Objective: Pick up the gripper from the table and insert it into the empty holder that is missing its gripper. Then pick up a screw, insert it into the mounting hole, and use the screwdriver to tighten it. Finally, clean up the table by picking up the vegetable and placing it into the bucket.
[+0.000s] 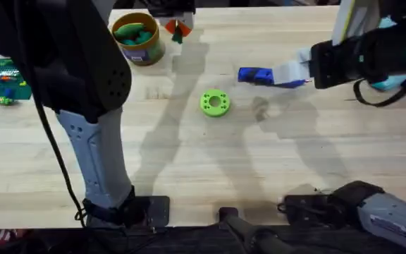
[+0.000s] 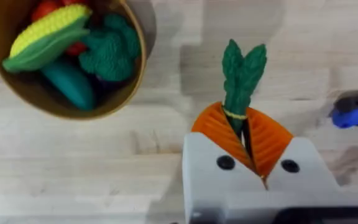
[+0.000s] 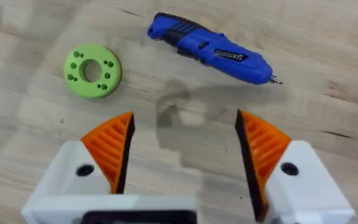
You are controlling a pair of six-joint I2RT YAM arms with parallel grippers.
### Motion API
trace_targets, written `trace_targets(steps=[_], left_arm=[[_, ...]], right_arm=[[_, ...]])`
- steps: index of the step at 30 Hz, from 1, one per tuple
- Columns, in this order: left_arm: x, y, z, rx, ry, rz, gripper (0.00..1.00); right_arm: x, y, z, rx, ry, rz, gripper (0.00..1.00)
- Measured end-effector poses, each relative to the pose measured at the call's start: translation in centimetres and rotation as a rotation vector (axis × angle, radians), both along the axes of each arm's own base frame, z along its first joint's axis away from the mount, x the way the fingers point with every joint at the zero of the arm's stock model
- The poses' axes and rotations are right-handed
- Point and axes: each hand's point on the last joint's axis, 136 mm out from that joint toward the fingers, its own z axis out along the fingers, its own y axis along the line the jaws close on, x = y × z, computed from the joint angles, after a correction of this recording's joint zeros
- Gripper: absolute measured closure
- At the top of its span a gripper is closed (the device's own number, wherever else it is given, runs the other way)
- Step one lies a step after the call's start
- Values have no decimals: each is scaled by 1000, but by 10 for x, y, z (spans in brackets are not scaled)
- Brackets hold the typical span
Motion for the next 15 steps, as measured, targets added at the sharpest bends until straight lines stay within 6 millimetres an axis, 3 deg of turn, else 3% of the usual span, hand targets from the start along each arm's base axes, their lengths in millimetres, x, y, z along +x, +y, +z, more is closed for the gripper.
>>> trace_targets(steps=[8, 15], left_arm=[[-5, 23, 0, 58, 26, 28, 979], [16, 83, 9, 36, -30, 93, 980]], right_arm=[[0, 0, 0, 0, 0, 0, 63], [3, 1, 2, 6, -14, 0, 63]])
